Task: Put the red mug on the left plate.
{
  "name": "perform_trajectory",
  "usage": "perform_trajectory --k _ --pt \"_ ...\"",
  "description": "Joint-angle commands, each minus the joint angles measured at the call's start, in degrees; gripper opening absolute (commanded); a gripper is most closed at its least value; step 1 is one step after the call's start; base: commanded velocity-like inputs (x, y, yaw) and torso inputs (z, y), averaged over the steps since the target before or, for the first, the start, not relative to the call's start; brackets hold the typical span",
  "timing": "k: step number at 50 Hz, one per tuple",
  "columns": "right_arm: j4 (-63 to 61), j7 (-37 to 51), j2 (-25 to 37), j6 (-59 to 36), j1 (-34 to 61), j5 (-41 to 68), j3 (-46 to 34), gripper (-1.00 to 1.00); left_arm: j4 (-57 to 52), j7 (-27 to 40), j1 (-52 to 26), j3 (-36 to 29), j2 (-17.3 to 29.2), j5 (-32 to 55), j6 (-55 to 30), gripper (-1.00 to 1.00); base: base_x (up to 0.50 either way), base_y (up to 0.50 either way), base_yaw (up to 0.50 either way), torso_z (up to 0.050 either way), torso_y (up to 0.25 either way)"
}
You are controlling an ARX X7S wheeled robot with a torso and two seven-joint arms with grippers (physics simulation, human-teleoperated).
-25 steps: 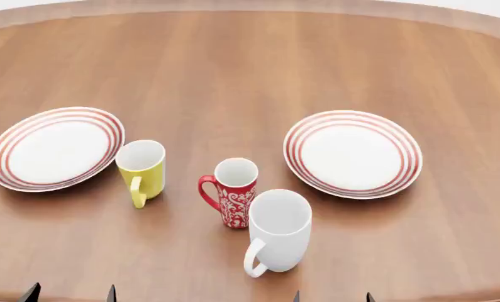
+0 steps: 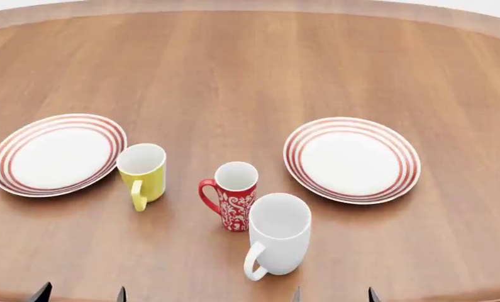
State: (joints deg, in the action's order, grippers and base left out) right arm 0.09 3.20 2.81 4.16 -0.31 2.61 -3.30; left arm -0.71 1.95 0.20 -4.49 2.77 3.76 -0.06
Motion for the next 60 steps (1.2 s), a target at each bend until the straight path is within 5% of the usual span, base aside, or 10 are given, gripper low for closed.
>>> perform_trajectory --k 1,27,60 --pt "-0.4 1.6 1.1 1.0 -0.5 0.4 -1.6 1.00 -0.6 1.2 0.4 -1.6 1.1 1.1 0.1 1.00 0.00 0.44 0.00 0.000 0.000" --pt "0.0 2.9 3.0 1.6 -0.2 2.3 -4.0 1.00 0.3 3.0 -0.3 -3.8 2.8 2.7 0.9 1.00 0.06 0.50 0.00 0.000 0.000" --pt "0.2 4.9 4.4 2.0 0.1 4.5 -5.6 1.00 0.5 4.7 -0.6 -5.9 4.5 4.5 1.0 1.00 0.40 0.37 0.00 0.000 0.000"
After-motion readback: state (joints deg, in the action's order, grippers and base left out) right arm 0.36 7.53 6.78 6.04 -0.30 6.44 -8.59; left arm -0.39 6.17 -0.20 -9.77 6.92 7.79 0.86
